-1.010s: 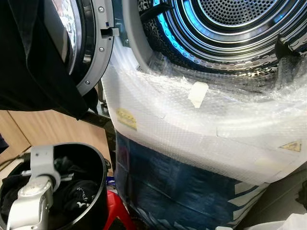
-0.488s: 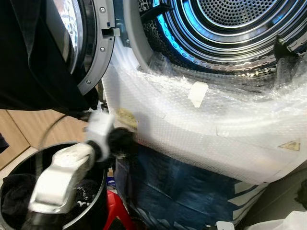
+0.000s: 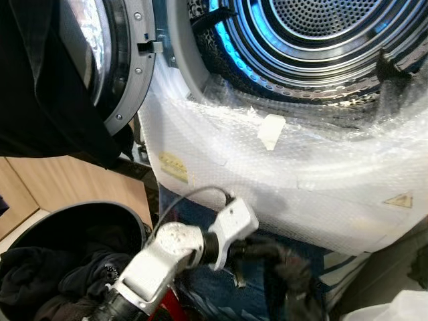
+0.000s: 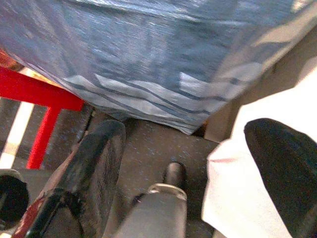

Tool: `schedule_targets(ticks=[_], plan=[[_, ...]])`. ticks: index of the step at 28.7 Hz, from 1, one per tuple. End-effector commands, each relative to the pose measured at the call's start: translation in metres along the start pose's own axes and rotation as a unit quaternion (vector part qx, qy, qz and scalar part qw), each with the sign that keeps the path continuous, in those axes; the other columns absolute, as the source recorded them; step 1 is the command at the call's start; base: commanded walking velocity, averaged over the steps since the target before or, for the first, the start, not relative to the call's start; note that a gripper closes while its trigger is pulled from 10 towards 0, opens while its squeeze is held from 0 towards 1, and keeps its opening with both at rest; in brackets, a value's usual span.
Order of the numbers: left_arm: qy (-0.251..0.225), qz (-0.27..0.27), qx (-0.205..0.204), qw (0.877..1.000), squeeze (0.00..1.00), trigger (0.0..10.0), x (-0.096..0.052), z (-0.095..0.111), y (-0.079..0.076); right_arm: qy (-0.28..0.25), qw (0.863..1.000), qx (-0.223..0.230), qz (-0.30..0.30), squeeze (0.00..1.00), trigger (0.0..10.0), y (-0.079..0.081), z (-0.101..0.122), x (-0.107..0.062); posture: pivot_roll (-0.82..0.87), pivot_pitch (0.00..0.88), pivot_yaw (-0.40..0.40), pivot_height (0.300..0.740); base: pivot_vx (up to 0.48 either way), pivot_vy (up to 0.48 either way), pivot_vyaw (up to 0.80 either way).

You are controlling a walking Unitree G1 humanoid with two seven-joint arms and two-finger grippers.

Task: Clothes washing

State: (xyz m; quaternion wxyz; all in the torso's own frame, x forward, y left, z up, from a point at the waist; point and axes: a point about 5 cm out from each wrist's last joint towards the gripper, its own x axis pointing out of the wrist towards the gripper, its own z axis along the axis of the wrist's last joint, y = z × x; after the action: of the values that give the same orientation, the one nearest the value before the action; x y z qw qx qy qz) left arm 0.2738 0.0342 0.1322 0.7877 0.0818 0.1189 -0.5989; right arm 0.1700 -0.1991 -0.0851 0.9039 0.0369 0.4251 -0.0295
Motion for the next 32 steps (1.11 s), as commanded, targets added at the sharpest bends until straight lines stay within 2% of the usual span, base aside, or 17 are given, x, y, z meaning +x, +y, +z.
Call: schedule_targets(ticks=[1, 2, 12, 15, 16, 17, 20, 21, 23, 24, 25, 27, 28, 29, 30, 31, 32], plan=[[-0.014, 0.005, 0.017, 1.0, 0.0, 0.0, 0.0, 0.007, 0.002, -0.028, 0.999, -0.01, 0.014, 0.38, 10.0, -0.007, 0.011, 0.0, -0.02, 0.0, -0.015, 0.74, 0.0, 0.0, 0.0], [-0.019, 0.005, 0.016, 1.0, 0.0, 0.0, 0.0, 0.008, 0.002, -0.035, 0.999, -0.015, 0.027, 1.0, 10.0, -0.009, 0.014, 0.0, -0.03, 0.0, -0.012, 0.74, 0.0, 0.0, 0.0], [-0.036, 0.007, 0.026, 0.999, 0.0, 0.0, 0.0, 0.004, 0.003, -0.068, 0.982, -0.064, 0.162, 1.0, 10.0, -0.012, 0.035, -0.004, -0.03, 0.015, -0.011, 0.74, 0.0, 0.0, 0.0], [-0.104, 0.042, 0.014, 0.994, 0.0, 0.0, -0.007, 0.025, 0.009, -0.065, 0.976, -0.103, 0.179, 1.0, 10.0, -0.016, 0.041, -0.004, -0.04, 0.018, -0.015, 0.74, 0.0, 0.0, 0.0], [-0.186, 0.062, -0.006, 0.981, 0.0, 0.0, -0.011, 0.049, 0.013, -0.046, 0.968, -0.128, 0.209, 1.0, 10.0, -0.013, 0.037, -0.006, -0.03, 0.02, -0.023, 0.74, 0.0, 0.0, 0.0], [-0.186, 0.062, -0.006, 0.981, 0.0, 0.0, -0.011, 0.049, 0.013, -0.046, 0.968, -0.128, 0.209, 1.0, 10.0, -0.013, 0.037, -0.006, -0.03, 0.02, -0.023, 0.74, 0.0, 0.0, 0.0], [-0.268, 0.038, -0.029, 0.962, 0.0, 0.0, -0.02, 0.082, 0.013, 0.009, 0.943, -0.208, 0.261, 1.0, 10.0, -0.004, 0.019, -0.009, -0.01, 0.025, -0.031, 0.74, 0.0, 0.0, 0.0], [-0.294, 0.029, -0.025, 0.955, 0.0, 0.0, -0.023, 0.096, 0.013, 0.037, 0.925, -0.265, 0.27, 1.0, 10.0, 0.0, 0.009, -0.01, -0.01, 0.021, -0.037, 0.74, 0.0, 0.0, 0.0], [-0.311, 0.021, -0.026, 0.95, 0.0, 0.0, -0.024, 0.104, 0.012, 0.057, 0.909, -0.309, 0.274, 1.0, 10.0, 0.003, 0.002, -0.01, -0.01, 0.021, -0.036, 0.74, 0.0, 0.0, 0.0], [-0.32, 0.013, -0.027, 0.947, 0.0, 0.0, -0.025, 0.109, 0.009, 0.076, 0.89, -0.348, 0.283, 1.0, 10.0, 0.007, -0.005, -0.011, -0.01, 0.02, -0.035, 0.74, 0.0, 0.0, 0.0], [-0.32, 0.013, -0.027, 0.947, 0.0, 0.0, -0.025, 0.109, 0.009, 0.076, 0.89, -0.348, 0.283, 1.0, 10.0, 0.007, -0.005, -0.011, -0.01, 0.02, -0.035, 0.74, 0.0, 0.0, 0.0], [-0.312, 0.0, -0.023, 0.95, 0.0, 0.0, -0.025, 0.11, 0.005, 0.081, 0.875, -0.384, 0.283, 1.0, 10.0, 0.009, -0.007, -0.011, -0.01, 0.021, -0.034, 0.74, 0.0, 0.0, 0.0], [-0.312, 0.0, -0.023, 0.95, 0.0, 0.0, -0.025, 0.11, 0.005, 0.081, 0.875, -0.384, 0.283, 1.0, 10.0, 0.009, -0.007, -0.011, -0.01, 0.021, -0.034, 0.74, 0.0, 0.0, 0.0], [-0.291, -0.003, -0.011, 0.957, 0.0, 0.0, -0.025, 0.105, 0.003, 0.068, 0.888, -0.364, 0.271, 1.0, 10.0, 0.009, -0.003, -0.009, 0.0, 0.019, -0.033, 0.74, 0.0, 0.0, 0.0], [-0.248, -0.009, 0.0, 0.969, 0.0, 0.0, -0.025, 0.092, 0.003, 0.039, 0.913, -0.314, 0.259, 1.0, 10.0, 0.01, 0.007, -0.007, 0.0, 0.021, -0.031, 0.74, 0.0, 0.0, 0.0], [-0.248, -0.009, 0.0, 0.969, 0.0, 0.0, -0.025, 0.092, 0.003, 0.039, 0.913, -0.314, 0.259, 1.0, 10.0, 0.01, 0.007, -0.007, 0.0, 0.021, -0.031, 0.74, 0.0, 0.0, 0.0], [-0.208, -0.002, 0.004, 0.978, 0.0, 0.0, -0.025, 0.076, 0.006, 0.016, 0.92, -0.298, 0.256, 1.0, 10.0, 0.008, 0.013, -0.007, 0.01, 0.02, -0.034, 0.74, 0.0, 0.0, 0.0]])
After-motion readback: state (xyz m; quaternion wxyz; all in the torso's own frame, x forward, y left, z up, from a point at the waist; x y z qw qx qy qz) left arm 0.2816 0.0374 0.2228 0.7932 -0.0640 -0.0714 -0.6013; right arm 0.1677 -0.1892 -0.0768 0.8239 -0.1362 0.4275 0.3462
